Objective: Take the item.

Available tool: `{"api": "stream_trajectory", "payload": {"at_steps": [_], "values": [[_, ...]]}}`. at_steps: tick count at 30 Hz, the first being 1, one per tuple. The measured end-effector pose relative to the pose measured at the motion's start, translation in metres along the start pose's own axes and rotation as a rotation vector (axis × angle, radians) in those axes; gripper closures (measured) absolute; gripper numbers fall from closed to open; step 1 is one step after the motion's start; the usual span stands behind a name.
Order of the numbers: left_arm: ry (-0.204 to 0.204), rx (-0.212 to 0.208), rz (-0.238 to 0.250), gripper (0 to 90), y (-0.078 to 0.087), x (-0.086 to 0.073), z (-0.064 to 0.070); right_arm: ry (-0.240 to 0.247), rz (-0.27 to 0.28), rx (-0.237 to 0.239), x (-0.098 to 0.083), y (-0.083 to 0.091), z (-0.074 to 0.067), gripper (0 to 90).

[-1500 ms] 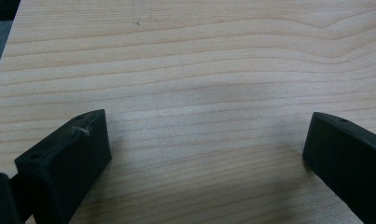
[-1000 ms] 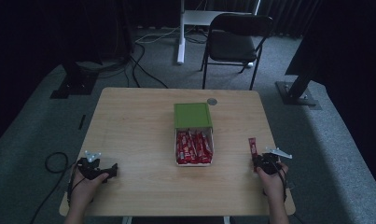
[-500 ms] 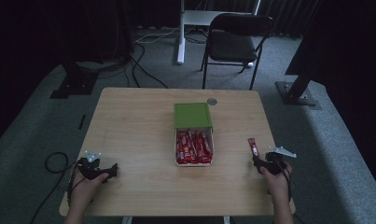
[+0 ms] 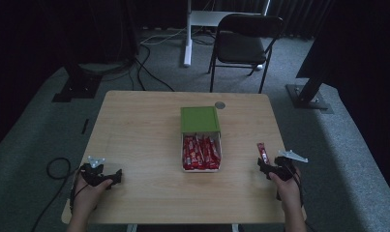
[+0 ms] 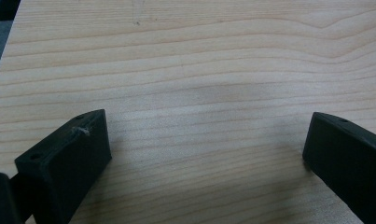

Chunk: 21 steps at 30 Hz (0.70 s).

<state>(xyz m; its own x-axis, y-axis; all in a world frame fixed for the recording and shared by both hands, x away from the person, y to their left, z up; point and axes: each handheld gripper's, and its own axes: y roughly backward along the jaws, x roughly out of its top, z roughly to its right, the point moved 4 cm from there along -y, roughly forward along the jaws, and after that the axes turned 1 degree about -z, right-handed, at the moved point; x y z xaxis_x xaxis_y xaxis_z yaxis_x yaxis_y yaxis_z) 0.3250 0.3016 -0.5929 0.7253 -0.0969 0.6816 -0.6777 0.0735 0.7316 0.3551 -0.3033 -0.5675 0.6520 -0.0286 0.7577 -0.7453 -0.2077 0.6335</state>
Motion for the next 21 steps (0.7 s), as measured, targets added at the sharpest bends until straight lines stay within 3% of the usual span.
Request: {"api": "stream_trajectory", "payload": {"at_steps": [7,9,21], "values": [[0.0,0.0,0.0,1.3,0.0,0.0,0.0,0.043,0.023,0.081,0.005,0.005,-0.014,16.6],[0.0,0.0,0.0,1.4,0.0,0.0,0.0,0.088,0.013,0.1,0.004,0.005,-0.019,15.8],[0.0,0.0,0.0,1.4,0.0,0.0,0.0,0.157,-0.003,0.228,-0.003,-0.002,-0.046,17.9]]}}
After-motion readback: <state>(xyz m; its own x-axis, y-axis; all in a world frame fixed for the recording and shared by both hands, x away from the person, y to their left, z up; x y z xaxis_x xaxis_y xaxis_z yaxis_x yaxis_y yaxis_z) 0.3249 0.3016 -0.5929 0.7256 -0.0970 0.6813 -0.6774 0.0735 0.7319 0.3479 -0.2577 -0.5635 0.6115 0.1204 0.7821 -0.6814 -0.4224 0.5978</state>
